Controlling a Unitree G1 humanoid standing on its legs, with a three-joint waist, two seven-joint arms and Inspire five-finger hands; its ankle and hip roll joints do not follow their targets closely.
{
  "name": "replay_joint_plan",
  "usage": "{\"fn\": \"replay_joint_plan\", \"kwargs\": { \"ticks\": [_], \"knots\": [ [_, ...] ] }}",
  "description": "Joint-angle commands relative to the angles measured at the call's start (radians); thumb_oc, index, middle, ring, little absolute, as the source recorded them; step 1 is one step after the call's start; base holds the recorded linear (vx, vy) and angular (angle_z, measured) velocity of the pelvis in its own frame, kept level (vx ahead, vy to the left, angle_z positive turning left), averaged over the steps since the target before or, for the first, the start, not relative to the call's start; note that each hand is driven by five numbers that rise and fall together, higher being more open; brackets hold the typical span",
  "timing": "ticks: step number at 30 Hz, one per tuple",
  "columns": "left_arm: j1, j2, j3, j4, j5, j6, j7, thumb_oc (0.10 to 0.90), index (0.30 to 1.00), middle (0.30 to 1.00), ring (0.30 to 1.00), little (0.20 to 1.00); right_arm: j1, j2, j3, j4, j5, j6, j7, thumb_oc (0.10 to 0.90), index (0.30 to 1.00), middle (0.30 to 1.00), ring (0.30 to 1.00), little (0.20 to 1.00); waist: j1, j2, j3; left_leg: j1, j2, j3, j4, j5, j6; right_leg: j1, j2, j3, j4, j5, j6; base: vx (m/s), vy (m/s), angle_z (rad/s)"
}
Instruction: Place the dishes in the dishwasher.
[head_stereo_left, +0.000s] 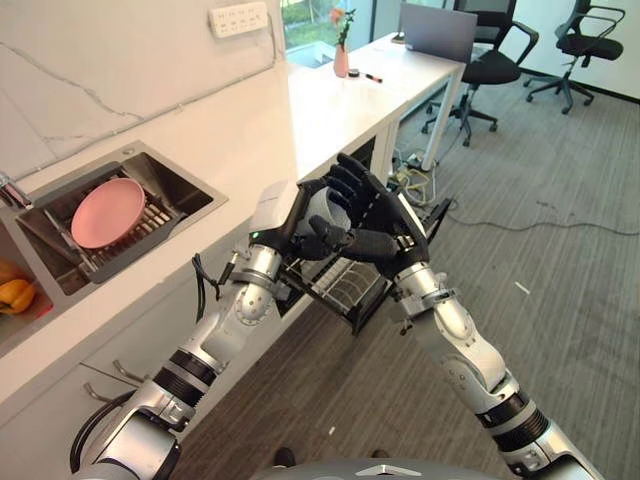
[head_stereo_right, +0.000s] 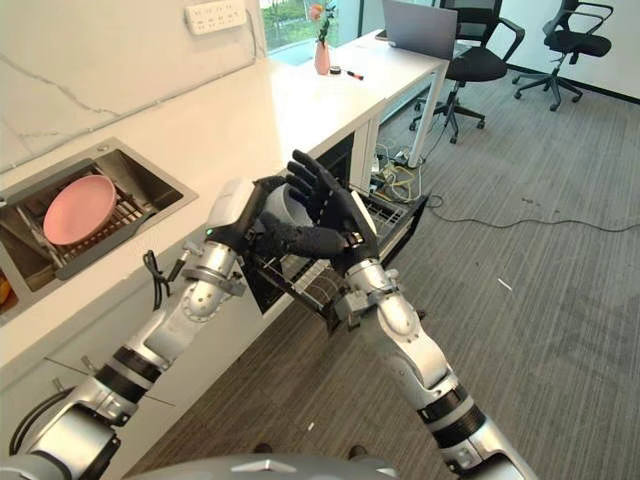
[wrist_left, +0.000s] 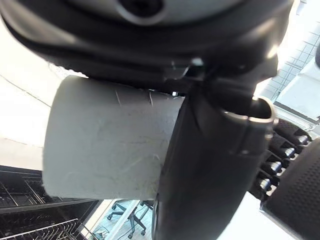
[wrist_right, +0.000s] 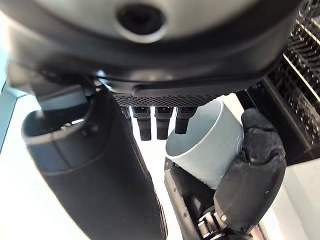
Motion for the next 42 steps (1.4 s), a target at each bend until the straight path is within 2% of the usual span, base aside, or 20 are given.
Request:
{"fn": "replay_joint_plan", "kwargs": {
  "ticks": [1,8,13,19,26,39,42],
  "knots": [
    [-0.209,0.000,0.028,0.012,0.051,-0.047,0.118,0.400,0.300,0.300,0.300,0.300,-0.096,0.012,-0.088,-0.069,-0.141,-0.074,-0.051,0.800,0.900,0.900,0.900,0.900,0.025,0.024,-0.057,0.079,0.060,0.014,0.010,-0.099,-0.042,0.024,-0.015,-0.019,0.015,-0.069,0.069,0.01,0.005,-0.05],
    [-0.145,0.000,0.069,-0.077,0.073,-0.037,0.130,0.400,0.300,0.300,0.300,0.300,-0.061,0.028,-0.128,-0.083,-0.243,-0.070,-0.126,0.800,0.900,0.900,0.900,0.900,0.029,0.026,-0.056,0.078,0.057,0.008,0.010,-0.102,-0.038,0.024,-0.017,-0.021,0.015,-0.070,0.069,0.00,0.006,-0.03],
    [-0.131,-0.008,0.061,-0.112,0.086,-0.038,0.114,0.400,0.300,0.300,0.300,0.300,-0.062,0.038,-0.116,-0.073,-0.249,-0.055,-0.132,0.800,0.900,0.900,0.900,0.900,0.034,0.026,-0.057,0.078,0.055,0.001,0.010,-0.103,-0.036,0.026,-0.018,-0.022,0.015,-0.072,0.068,0.00,0.000,0.00],
    [-0.135,-0.025,0.024,-0.100,0.096,-0.036,0.092,0.400,0.300,0.300,0.300,0.300,-0.076,0.054,-0.070,-0.040,-0.152,-0.044,-0.106,0.800,0.900,0.900,0.900,0.900,0.037,0.024,-0.057,0.076,0.052,-0.001,0.010,-0.102,-0.035,0.026,-0.019,-0.022,0.015,-0.070,0.068,0.00,0.000,0.00],
    [-0.148,-0.027,0.002,-0.053,0.106,-0.023,0.089,0.400,0.300,0.300,0.300,0.300,-0.094,0.056,-0.060,-0.021,-0.122,-0.037,-0.112,0.800,0.900,0.900,0.900,0.900,0.036,0.025,-0.057,0.075,0.052,-0.002,0.010,-0.101,-0.036,0.025,-0.021,-0.024,0.015,-0.070,0.069,0.00,0.000,0.00],
    [-0.205,-0.030,-0.054,0.030,0.203,0.048,0.086,0.400,0.300,0.300,0.300,0.300,-0.165,0.076,0.001,0.014,-0.014,0.013,-0.195,0.800,0.900,0.900,0.900,0.900,0.036,0.028,-0.060,0.071,0.050,-0.006,0.010,-0.099,-0.037,0.024,-0.021,-0.029,0.015,-0.067,0.070,0.00,0.000,0.00],
    [-0.216,-0.027,-0.071,0.030,0.226,0.057,0.065,0.400,0.300,0.300,0.300,0.300,-0.218,0.083,0.028,0.041,0.048,0.025,-0.211,0.800,0.900,0.900,0.900,0.900,0.040,0.028,-0.061,0.067,0.051,-0.010,0.010,-0.097,-0.039,0.021,-0.022,-0.029,0.015,-0.065,0.069,0.00,0.000,0.00]
  ]
}}
